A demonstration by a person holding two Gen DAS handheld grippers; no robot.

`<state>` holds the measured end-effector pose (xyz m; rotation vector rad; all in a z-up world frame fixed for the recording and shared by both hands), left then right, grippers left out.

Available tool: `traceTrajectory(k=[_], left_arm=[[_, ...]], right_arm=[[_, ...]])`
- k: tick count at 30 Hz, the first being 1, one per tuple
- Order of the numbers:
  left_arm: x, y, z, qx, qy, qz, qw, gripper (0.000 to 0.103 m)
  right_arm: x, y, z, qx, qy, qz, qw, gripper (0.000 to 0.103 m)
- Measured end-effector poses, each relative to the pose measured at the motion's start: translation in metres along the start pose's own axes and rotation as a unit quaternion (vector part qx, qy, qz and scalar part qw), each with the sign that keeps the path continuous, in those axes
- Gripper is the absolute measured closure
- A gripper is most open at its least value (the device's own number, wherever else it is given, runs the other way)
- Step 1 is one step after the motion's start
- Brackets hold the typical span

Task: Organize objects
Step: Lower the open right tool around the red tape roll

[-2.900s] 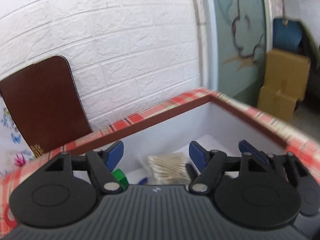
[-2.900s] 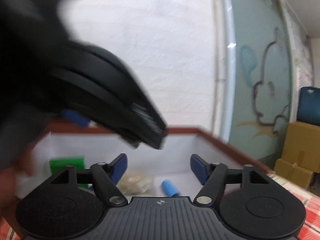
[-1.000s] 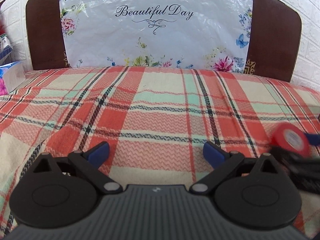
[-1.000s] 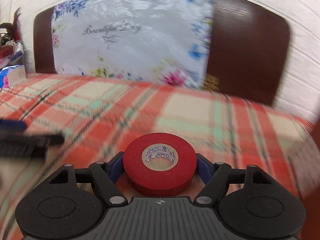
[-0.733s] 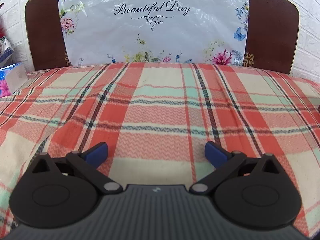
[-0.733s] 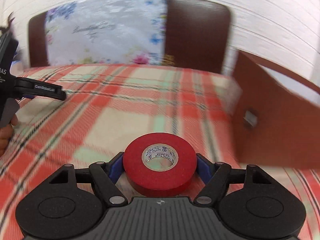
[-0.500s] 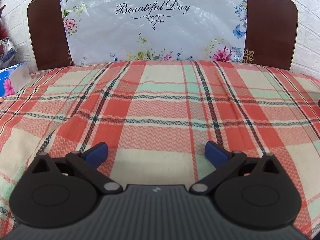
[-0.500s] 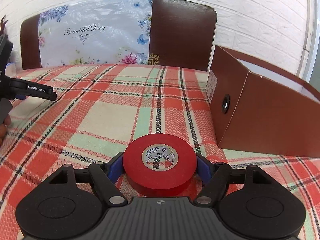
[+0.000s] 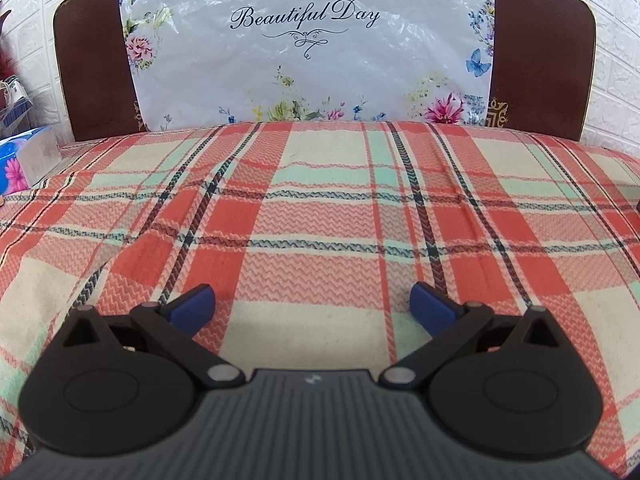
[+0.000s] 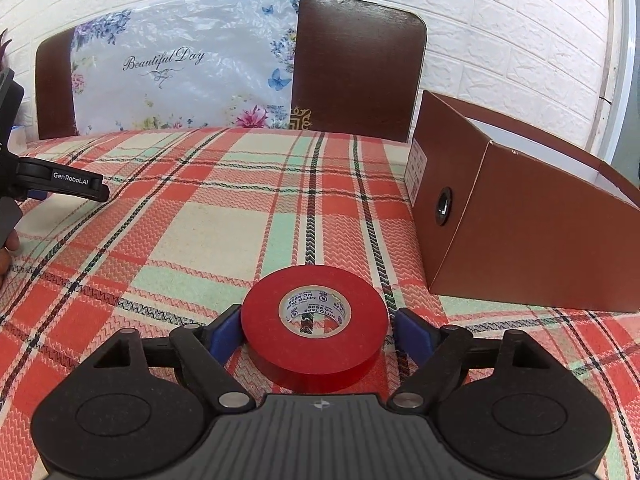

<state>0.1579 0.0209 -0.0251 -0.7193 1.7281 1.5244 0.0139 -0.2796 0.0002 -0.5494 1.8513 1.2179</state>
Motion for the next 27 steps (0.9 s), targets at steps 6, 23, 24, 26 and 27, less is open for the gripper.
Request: traceTrajectory(k=[6,23,24,26,27], left_arm=[[0.000,0.001,0.000,0.002,0.002,-0.001,1.0000,0.000],[0.016,0.039,-0.019,0.033,0.056,0.031,0.9974,0.000],[0.016,0.047,-0.030,0.062,0.067,0.035,0.9952,0.005],[0.011,0.061,-0.059,0.131,0.078,0.046,0.9872,0.010],[0.008,0.067,-0.078,0.159,0.071,0.052,0.9834,0.010]], right_arm=[[0.007,0.006,-0.009,-0.015,-0.019,0.010,1.000,0.021],[0.009,0.007,-0.008,-0.020,-0.020,0.014,1.000,0.017],[0.010,0.008,-0.008,-0.021,-0.021,0.013,0.999,0.017],[0.010,0.008,-0.010,-0.025,-0.025,0.014,0.999,0.017],[0.010,0.008,-0.011,-0.026,-0.026,0.014,0.999,0.017]])
Point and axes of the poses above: each gripper's, at about its wrist camera, not at the fingertips, and y roughly against the way its jaws point, z to its left, x to its underside, the point moved 3 cm from there along -y, roughly the way its jaws point, and after that the axes turned 8 degrees about x, right-handed, at the moved point
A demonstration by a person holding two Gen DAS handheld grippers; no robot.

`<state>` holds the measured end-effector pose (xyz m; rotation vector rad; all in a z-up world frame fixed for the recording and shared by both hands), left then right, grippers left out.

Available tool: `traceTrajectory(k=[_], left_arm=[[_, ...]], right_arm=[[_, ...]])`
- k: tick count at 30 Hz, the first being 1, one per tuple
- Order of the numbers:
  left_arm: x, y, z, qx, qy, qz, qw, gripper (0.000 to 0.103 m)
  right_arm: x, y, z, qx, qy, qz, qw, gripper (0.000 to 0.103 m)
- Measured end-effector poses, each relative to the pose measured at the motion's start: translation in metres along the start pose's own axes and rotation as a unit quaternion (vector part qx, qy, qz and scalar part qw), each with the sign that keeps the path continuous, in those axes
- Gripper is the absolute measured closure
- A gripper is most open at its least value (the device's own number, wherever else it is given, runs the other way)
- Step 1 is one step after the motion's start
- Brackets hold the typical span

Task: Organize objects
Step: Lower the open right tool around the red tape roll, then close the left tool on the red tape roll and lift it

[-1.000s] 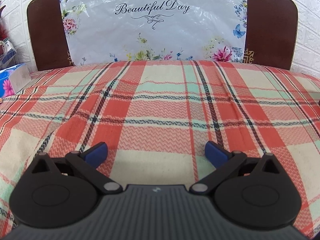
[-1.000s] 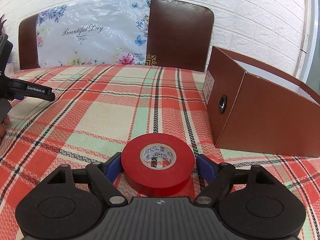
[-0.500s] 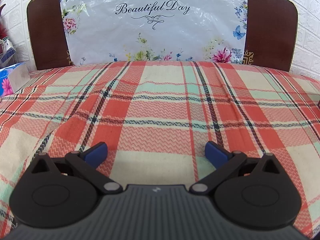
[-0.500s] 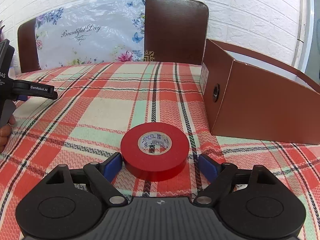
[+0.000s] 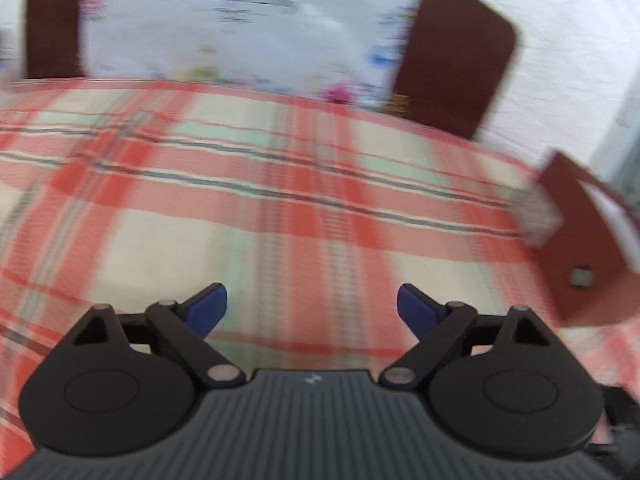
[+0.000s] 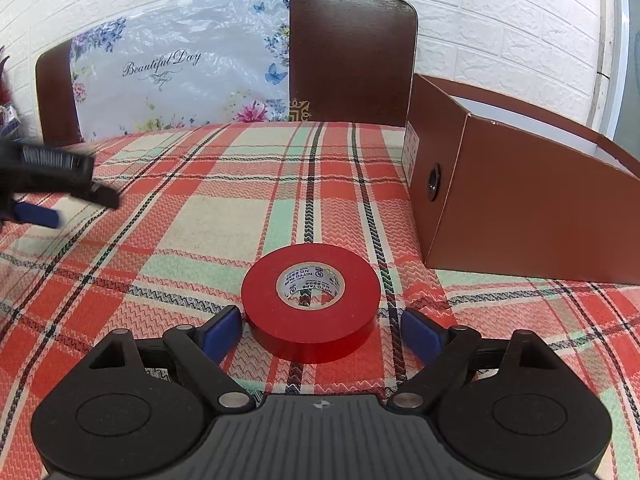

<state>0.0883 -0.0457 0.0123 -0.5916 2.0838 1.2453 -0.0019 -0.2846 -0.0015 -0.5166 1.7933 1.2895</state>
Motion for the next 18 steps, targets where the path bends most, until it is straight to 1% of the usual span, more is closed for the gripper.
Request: traceTrajectory(k=[2,4,5,6,7,8,11,13,15,17,18], left_arm=[[0.003,-0.005,-0.042,0.044,-0.038,0.027,0.9979,0.010],[0.012,-0.014,-0.079,0.072,-0.077,0.056,0.9929,0.011],[0.018,-0.019,-0.092,0.079,-0.091,0.073,0.9899,0.012],[0.023,-0.025,-0.102,0.080,-0.105,0.092,0.9870,0.016],[0.028,-0.029,-0.108,0.078,-0.116,0.106,0.9845,0.019],[0.032,-0.032,-0.111,0.078,-0.123,0.114,0.9828,0.019],[0.035,-0.040,-0.106,0.087,-0.113,0.129,0.9813,0.019],[0.032,-0.043,-0.098,0.081,-0.100,0.133,0.9827,0.019],[0.032,-0.046,-0.092,0.082,-0.081,0.139,0.9836,0.021],[0.032,-0.048,-0.087,0.091,-0.057,0.142,0.9840,0.021],[0.032,-0.049,-0.086,0.092,-0.054,0.141,0.9842,0.021]], right_arm=[[0.000,0.002,-0.001,-0.003,0.002,0.001,1.000,0.017],[0.000,0.004,-0.001,-0.008,0.008,0.002,1.000,0.016],[0.001,0.005,-0.002,-0.013,0.010,0.003,1.000,0.016],[0.001,0.006,-0.003,-0.018,0.013,0.004,1.000,0.015],[0.001,0.006,-0.005,-0.024,0.016,0.006,1.000,0.015],[0.001,0.006,-0.007,-0.031,0.018,0.009,0.999,0.015],[0.000,0.005,-0.012,-0.045,0.031,0.014,0.998,0.012],[-0.001,0.004,-0.014,-0.050,0.033,0.017,0.998,0.011],[0.000,0.005,-0.014,-0.050,0.036,0.015,0.998,0.011],[0.001,0.005,-0.014,-0.051,0.035,0.011,0.998,0.011],[0.002,0.005,-0.014,-0.051,0.034,0.010,0.998,0.010]])
Point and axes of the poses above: each gripper's, at about its wrist camera, not at the fingertips, and y roughly against the way its jaws point, z to its left, x to its underside, the point moved 3 cm from there along -y, roughly the way its jaws point, and after that the axes turned 8 degrees about x, right-handed, at the moved point
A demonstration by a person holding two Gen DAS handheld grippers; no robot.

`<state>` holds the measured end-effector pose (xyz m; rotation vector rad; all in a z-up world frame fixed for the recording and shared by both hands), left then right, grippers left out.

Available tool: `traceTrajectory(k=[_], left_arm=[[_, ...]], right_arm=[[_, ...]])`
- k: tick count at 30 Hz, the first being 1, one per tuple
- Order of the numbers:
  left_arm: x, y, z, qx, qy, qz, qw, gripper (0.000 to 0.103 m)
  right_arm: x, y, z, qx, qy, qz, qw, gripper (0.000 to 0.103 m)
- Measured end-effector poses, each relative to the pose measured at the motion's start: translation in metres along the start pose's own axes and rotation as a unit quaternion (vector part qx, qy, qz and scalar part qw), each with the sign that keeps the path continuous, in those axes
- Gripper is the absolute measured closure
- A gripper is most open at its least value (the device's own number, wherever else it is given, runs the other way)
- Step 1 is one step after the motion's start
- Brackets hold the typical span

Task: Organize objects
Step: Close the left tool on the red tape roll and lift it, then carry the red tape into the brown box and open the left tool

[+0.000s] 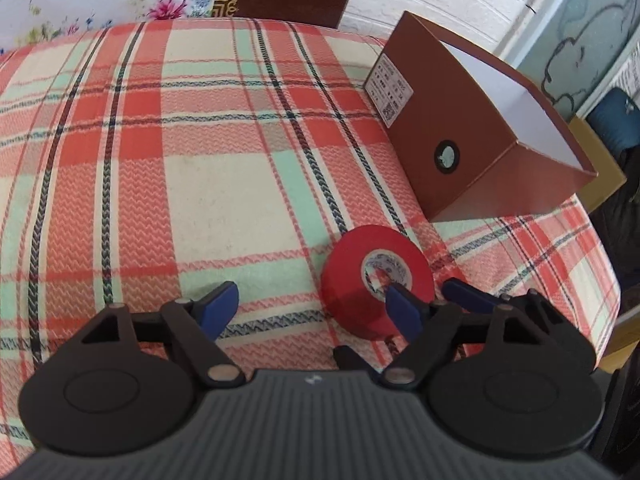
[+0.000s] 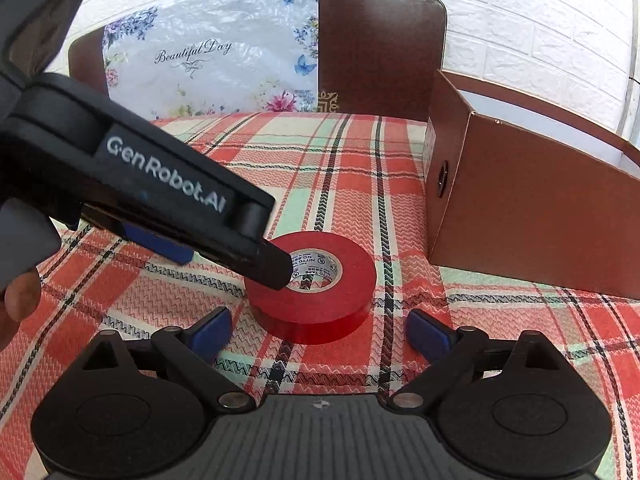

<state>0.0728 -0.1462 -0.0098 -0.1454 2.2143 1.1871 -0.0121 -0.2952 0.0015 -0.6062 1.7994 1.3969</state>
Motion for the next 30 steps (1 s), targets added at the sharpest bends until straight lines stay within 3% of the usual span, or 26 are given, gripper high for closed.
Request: traceTrajectory(k=[6,8,9,10,11,14,20,22,24,27,30], left_arm=[[-0.002,-0.009,-0.014,0.007,-0.012,0.007,0.9999,0.023],[-0.001,-0.013,-0.018,-0.003,-0.032,0.005,0.9995,0.035],[-0.002,-0.015,-0.019,-0.003,-0.038,0.006,0.9993,0.056],[-0.003,-0.018,-0.020,0.000,-0.040,0.009,0.9992,0.067],[-0.004,-0.018,-0.018,0.002,-0.036,0.010,0.9993,0.070],[-0.011,-0.006,-0.025,-0.004,-0.024,0.006,0.9997,0.072],[-0.049,0.028,-0.092,0.029,-0.094,-0.060,0.9934,0.075],[-0.063,0.023,-0.119,0.022,-0.126,-0.069,0.9894,0.075],[-0.077,0.013,-0.141,0.043,-0.142,-0.070,0.9865,0.075],[-0.091,0.005,-0.171,0.058,-0.162,-0.071,0.9825,0.075],[-0.103,-0.012,-0.194,0.072,-0.176,-0.074,0.9790,0.075]], right_arm=[[-0.004,-0.006,0.006,0.003,-0.002,-0.010,1.000,0.012],[-0.008,-0.010,0.009,0.000,0.000,-0.012,1.000,0.016],[-0.009,-0.012,0.012,-0.008,0.003,-0.015,1.000,0.030],[-0.010,-0.013,0.015,-0.010,0.010,-0.020,1.000,0.031],[-0.010,-0.013,0.017,-0.010,0.014,-0.024,1.000,0.031],[-0.012,0.004,0.007,-0.015,0.000,-0.064,0.998,0.032],[-0.041,0.049,-0.038,0.047,-0.035,-0.179,0.982,0.031],[-0.050,0.057,-0.057,0.057,-0.043,-0.202,0.977,0.031],[-0.059,0.059,-0.076,0.087,-0.041,-0.205,0.974,0.031],[-0.065,0.064,-0.114,0.085,-0.084,-0.212,0.970,0.031],[-0.070,0.060,-0.141,0.113,-0.083,-0.222,0.965,0.031]])
Point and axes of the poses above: each gripper's, at about its wrist camera, not at the fingertips, and y roughly against the way its jaws point, z to its left, x to its underside, the point moved 3 cm from there along -y, roughly the way its jaws point, and after that the axes turned 8 degrees about x, right-handed, at the moved point
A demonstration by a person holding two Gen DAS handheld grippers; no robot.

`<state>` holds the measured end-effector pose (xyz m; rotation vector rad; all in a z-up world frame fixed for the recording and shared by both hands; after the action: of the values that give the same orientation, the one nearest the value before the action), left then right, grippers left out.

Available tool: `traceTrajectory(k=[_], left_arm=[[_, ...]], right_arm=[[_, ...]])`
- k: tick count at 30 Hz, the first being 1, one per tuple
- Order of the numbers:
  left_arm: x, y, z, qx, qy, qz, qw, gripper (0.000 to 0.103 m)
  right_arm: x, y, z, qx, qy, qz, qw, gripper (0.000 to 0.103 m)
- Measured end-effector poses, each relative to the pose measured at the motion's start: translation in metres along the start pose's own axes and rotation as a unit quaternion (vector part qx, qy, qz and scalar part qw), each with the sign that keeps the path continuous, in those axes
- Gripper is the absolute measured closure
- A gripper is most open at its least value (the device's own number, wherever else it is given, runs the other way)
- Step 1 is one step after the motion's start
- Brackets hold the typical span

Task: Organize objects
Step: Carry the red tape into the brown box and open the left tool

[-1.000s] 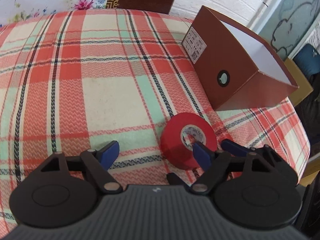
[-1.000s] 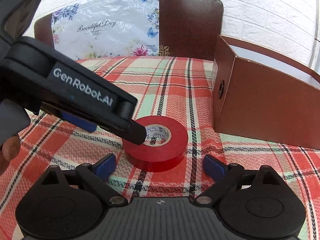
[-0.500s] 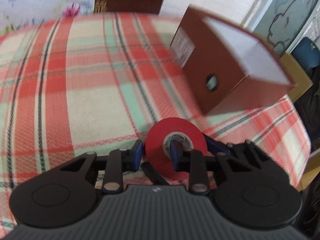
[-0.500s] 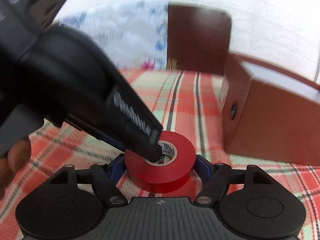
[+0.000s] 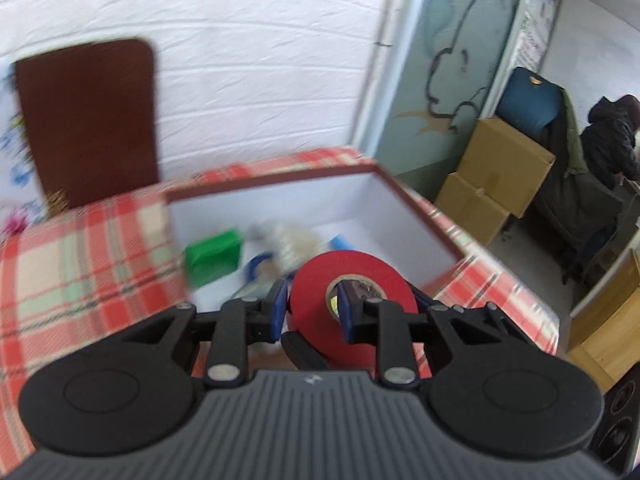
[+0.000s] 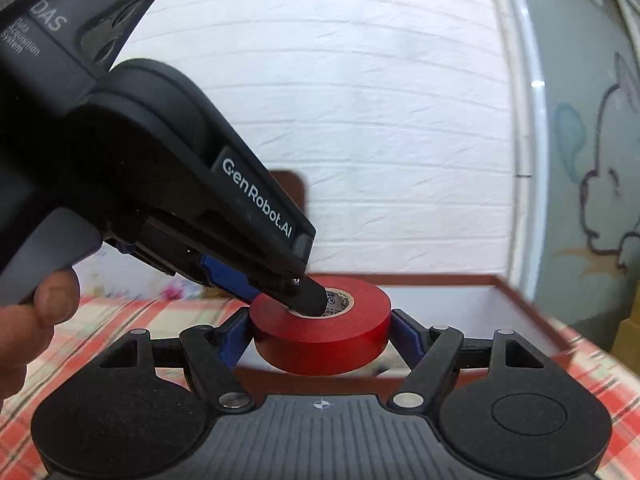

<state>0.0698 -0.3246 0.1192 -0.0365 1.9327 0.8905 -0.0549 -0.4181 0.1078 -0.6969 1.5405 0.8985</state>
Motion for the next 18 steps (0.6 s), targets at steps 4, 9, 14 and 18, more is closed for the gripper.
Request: traceTrajectory(k=[4,9,14,18], left_arm=[[-0.017,-0.040,-0.009,0.012,0.001,0.008,0.9999,0.075],[-0.030,-0.085,-0.017,0.021,-0.004,0.015,0.9997,0.052],[-0.023,-0.114,-0.009,-0.039,-0.032,0.028,0.9984,0.044],[-0.019,-0.121,0.005,-0.060,-0.025,0.039,0.9971,0.041]], right_arm=[[0.001,-0.029,-0.028,0.026,0.003,0.009,1.000,0.031],[0.018,-0.080,-0.051,0.070,0.019,0.041,0.997,0.029],[0.036,-0.101,-0.065,0.084,-0.004,0.054,0.995,0.019],[0.040,-0.096,-0.065,0.086,-0.011,0.029,0.996,0.015]])
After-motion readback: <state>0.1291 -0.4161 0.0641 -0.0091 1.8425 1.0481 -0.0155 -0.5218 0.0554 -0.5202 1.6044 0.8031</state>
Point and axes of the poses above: each gripper's, at about its wrist camera, not at the fingertips, and y roughly against the way its jaws point, z to its left, x to its underside, the point moved 3 cm from there along -y, roughly the way its jaws point, and after that the axes turned 8 degrees about x, right-handed, at the moved point
